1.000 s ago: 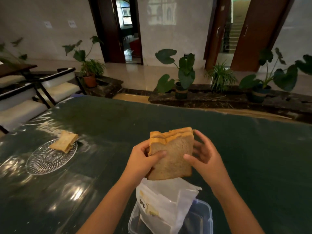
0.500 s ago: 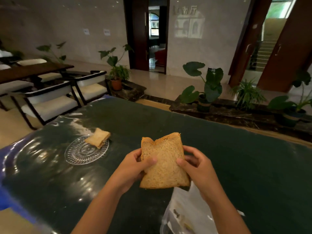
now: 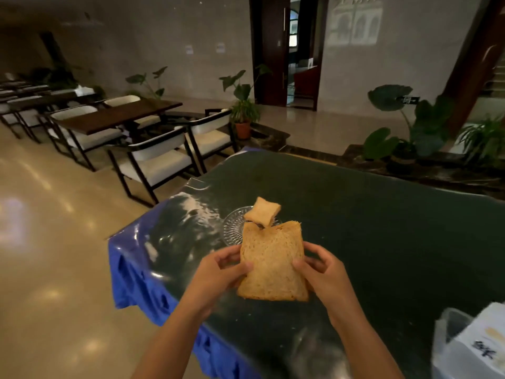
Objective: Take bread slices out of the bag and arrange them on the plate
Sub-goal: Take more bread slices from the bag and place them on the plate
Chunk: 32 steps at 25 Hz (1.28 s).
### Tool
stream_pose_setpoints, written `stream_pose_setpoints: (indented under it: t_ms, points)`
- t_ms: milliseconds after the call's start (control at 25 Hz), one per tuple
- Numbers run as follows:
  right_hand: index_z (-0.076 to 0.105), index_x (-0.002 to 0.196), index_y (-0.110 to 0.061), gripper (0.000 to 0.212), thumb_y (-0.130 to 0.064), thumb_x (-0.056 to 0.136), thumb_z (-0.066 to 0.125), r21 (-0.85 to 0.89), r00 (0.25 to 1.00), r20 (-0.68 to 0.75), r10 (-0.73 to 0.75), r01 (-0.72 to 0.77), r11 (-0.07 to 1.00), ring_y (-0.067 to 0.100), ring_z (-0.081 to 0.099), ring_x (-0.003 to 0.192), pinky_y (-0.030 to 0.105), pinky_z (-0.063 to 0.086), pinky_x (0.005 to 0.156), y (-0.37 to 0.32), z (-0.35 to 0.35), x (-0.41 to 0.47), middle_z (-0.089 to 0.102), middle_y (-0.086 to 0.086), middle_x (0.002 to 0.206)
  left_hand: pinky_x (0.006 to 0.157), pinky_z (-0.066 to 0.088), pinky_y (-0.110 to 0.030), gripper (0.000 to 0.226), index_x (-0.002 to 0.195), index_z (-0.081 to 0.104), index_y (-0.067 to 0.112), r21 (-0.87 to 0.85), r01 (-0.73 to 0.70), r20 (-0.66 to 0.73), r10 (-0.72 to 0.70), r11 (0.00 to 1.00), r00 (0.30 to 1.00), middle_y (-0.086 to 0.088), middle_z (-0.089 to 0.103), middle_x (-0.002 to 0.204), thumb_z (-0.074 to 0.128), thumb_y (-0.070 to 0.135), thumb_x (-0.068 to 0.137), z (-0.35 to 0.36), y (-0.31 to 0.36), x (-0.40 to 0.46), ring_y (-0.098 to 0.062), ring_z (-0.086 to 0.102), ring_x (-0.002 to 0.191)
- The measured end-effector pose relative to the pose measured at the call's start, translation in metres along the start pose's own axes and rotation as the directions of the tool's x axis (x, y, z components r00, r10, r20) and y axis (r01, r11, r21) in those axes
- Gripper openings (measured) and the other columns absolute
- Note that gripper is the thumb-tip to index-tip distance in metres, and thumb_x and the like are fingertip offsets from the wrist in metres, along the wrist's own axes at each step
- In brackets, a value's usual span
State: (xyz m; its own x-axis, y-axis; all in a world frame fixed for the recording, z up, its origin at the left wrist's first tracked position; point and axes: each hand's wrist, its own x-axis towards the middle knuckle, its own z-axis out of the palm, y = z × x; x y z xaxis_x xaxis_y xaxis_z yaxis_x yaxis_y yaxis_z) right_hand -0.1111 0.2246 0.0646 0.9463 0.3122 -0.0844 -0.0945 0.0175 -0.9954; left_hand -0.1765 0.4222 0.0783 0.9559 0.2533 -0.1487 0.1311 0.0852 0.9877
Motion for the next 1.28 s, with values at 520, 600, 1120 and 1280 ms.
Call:
stream_pose_setpoints:
  t_ms: [520, 600, 1120, 1280]
  points:
    - [0.06, 0.111, -0.027, 0.038, -0.017, 0.076, 0.07, -0.046, 0.986, -0.169, 0.006, -0.014, 0.999, 0.008, 0.063, 0.091, 0.029, 0.055, 0.071, 0.06, 0.091, 0.123, 0.067, -0.006, 0.098, 0.068, 0.056, -0.021, 0.039, 0.115, 0.065, 0.013, 0.149, 0.048, -0.014, -0.047, 0.988, 0.999, -0.005, 0.072, 0.103, 0.065, -0.001, 0.079, -0.094, -0.027, 0.142, -0.015, 0.069, 0.091]
    - [0.06, 0.112, -0.026, 0.038, -0.015, 0.076, 0.07, -0.016, 0.977, -0.203, 0.065, -0.07, 0.997, 0.009, 0.063, 0.092, 0.032, 0.056, 0.074, 0.074, 0.102, 0.151, 0.067, -0.006, 0.099, 0.062, 0.054, -0.016, 0.038, 0.113, 0.065, 0.013, 0.187, 0.074, -0.009, -0.074, 0.979, 0.997, -0.001, 0.072, 0.098, 0.064, -0.004, 0.079, -0.102, -0.031, 0.174, -0.007, 0.069, 0.083]
    - [0.062, 0.107, -0.023, 0.032, -0.01, 0.078, 0.067, -0.007, 0.839, -0.485, 0.247, -0.286, 0.958, 0.01, 0.063, 0.087, 0.03, 0.055, 0.071, 0.136, 0.126, 0.285, 0.065, -0.008, 0.091, 0.062, 0.05, -0.013, 0.038, 0.114, 0.065, 0.02, 0.422, 0.091, 0.168, -0.177, 0.902, 0.97, 0.004, 0.07, 0.098, 0.061, 0.001, 0.08, -0.117, -0.094, 0.359, 0.002, 0.064, 0.081]
    - [0.061, 0.112, -0.022, 0.035, -0.012, 0.079, 0.067, -0.061, 0.789, -0.563, 0.246, -0.336, 0.94, -0.001, 0.06, 0.078, 0.016, 0.049, 0.062, 0.154, 0.13, 0.313, 0.062, -0.017, 0.084, 0.067, 0.049, -0.015, 0.037, 0.117, 0.062, 0.02, 0.473, 0.032, 0.23, -0.159, 0.88, 0.96, 0.006, 0.067, 0.101, 0.061, 0.006, 0.083, -0.117, -0.12, 0.396, -0.004, 0.062, 0.088]
